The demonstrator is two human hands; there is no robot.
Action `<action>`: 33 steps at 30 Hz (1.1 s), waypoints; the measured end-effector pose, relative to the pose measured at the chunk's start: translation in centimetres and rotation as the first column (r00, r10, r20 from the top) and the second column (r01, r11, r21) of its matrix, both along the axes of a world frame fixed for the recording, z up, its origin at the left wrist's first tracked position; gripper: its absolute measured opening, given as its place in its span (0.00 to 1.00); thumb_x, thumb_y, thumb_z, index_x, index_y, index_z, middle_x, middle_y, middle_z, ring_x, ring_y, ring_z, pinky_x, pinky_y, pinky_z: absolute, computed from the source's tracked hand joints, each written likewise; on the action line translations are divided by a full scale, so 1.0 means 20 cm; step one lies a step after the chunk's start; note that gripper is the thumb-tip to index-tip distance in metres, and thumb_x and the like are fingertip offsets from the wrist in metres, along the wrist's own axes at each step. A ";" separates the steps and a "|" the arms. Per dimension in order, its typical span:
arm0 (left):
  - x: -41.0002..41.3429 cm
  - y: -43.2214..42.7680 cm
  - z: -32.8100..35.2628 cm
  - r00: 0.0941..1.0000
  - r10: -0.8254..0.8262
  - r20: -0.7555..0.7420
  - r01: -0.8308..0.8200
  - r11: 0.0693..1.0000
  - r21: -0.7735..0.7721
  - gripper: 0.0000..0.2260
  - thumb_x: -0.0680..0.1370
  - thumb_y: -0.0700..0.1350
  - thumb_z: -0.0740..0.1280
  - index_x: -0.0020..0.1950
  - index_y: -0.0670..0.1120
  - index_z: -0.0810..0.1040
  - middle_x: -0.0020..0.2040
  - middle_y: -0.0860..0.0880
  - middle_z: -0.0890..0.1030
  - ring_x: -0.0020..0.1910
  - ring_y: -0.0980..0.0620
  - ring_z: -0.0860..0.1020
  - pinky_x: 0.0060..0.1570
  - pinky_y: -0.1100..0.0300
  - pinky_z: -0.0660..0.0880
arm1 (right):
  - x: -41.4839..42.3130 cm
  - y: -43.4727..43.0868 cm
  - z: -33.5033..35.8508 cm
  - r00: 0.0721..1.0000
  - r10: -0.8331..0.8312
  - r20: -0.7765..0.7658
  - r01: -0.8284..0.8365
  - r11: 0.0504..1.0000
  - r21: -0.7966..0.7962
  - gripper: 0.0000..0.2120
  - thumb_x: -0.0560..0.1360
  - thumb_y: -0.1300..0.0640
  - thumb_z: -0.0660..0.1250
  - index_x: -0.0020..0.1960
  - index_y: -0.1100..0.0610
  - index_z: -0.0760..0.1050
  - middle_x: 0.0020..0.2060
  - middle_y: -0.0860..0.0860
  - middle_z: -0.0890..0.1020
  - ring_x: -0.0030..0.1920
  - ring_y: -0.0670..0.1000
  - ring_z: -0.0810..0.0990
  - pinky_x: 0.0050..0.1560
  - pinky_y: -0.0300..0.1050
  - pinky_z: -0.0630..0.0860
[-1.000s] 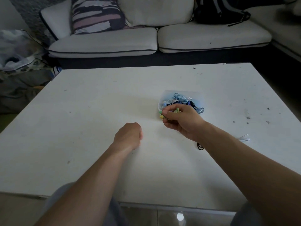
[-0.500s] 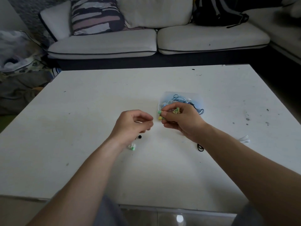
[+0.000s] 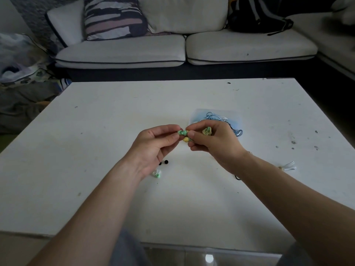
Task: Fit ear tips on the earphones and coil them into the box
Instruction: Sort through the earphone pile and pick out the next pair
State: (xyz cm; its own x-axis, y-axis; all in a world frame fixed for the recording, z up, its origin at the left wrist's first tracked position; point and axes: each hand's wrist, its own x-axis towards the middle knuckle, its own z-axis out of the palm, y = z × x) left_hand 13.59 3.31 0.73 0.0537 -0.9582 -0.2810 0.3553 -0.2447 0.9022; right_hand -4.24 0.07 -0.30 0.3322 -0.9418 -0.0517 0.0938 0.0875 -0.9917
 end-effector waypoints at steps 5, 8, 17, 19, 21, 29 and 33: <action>0.00 0.00 -0.01 1.000 -0.017 0.019 0.017 1.000 0.004 0.09 0.76 0.29 0.66 0.51 0.39 0.82 0.44 0.44 0.86 0.44 0.52 0.85 0.44 0.66 0.80 | -0.01 0.00 0.00 1.000 -0.008 -0.018 0.008 1.000 -0.008 0.04 0.76 0.66 0.71 0.51 0.65 0.81 0.35 0.55 0.83 0.36 0.51 0.83 0.44 0.45 0.83; 0.00 0.00 -0.01 0.999 -0.020 0.032 0.020 1.000 0.007 0.09 0.76 0.29 0.65 0.50 0.39 0.82 0.44 0.44 0.86 0.44 0.52 0.85 0.44 0.66 0.80 | -0.01 -0.01 -0.01 0.999 -0.010 -0.051 0.009 1.000 -0.019 0.05 0.76 0.66 0.71 0.52 0.66 0.81 0.35 0.56 0.83 0.37 0.52 0.83 0.46 0.47 0.84; 0.00 0.01 0.00 0.997 -0.042 0.072 0.041 0.999 0.018 0.08 0.76 0.29 0.66 0.49 0.40 0.82 0.41 0.44 0.85 0.41 0.52 0.85 0.42 0.65 0.80 | -0.03 -0.02 0.00 0.996 0.023 -0.091 -0.025 1.000 -0.015 0.04 0.76 0.66 0.71 0.50 0.66 0.82 0.39 0.61 0.84 0.37 0.52 0.83 0.45 0.46 0.84; 0.00 0.01 0.00 0.996 -0.061 0.066 0.060 0.998 0.018 0.08 0.76 0.30 0.66 0.48 0.40 0.81 0.41 0.44 0.85 0.41 0.52 0.85 0.41 0.65 0.80 | -0.03 -0.02 0.00 0.995 0.041 -0.096 -0.042 0.999 -0.010 0.04 0.75 0.66 0.71 0.49 0.65 0.82 0.39 0.61 0.84 0.36 0.52 0.83 0.44 0.45 0.83; 0.00 0.01 0.01 0.994 -0.088 0.068 0.087 0.996 0.015 0.08 0.75 0.30 0.67 0.49 0.41 0.81 0.42 0.44 0.85 0.41 0.51 0.85 0.41 0.65 0.80 | -0.04 -0.02 0.01 0.992 0.074 -0.101 -0.076 0.997 -0.011 0.03 0.76 0.66 0.71 0.49 0.65 0.82 0.39 0.61 0.84 0.36 0.52 0.83 0.43 0.44 0.82; 0.00 0.02 0.00 0.990 -0.128 0.064 0.127 0.992 0.017 0.08 0.74 0.30 0.67 0.49 0.40 0.81 0.42 0.44 0.86 0.41 0.50 0.85 0.41 0.64 0.80 | -0.07 -0.02 0.03 0.981 0.166 -0.099 -0.169 0.985 -0.026 0.03 0.76 0.67 0.70 0.46 0.62 0.83 0.36 0.57 0.84 0.36 0.50 0.82 0.42 0.42 0.81; -0.01 0.02 0.00 0.991 -0.115 0.065 0.113 0.993 0.025 0.08 0.75 0.29 0.67 0.48 0.40 0.81 0.40 0.44 0.86 0.40 0.51 0.85 0.40 0.64 0.80 | -0.07 -0.02 0.02 0.979 0.165 -0.115 -0.171 0.984 -0.042 0.03 0.76 0.67 0.70 0.48 0.64 0.82 0.36 0.57 0.84 0.37 0.50 0.82 0.42 0.43 0.82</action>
State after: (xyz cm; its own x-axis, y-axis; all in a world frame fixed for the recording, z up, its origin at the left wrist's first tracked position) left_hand 13.45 3.62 0.81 -0.0365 -0.9531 -0.3006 0.2639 -0.2993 0.9169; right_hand -5.72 -0.34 0.19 0.4812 -0.8752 -0.0499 -0.0287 0.0411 -0.9987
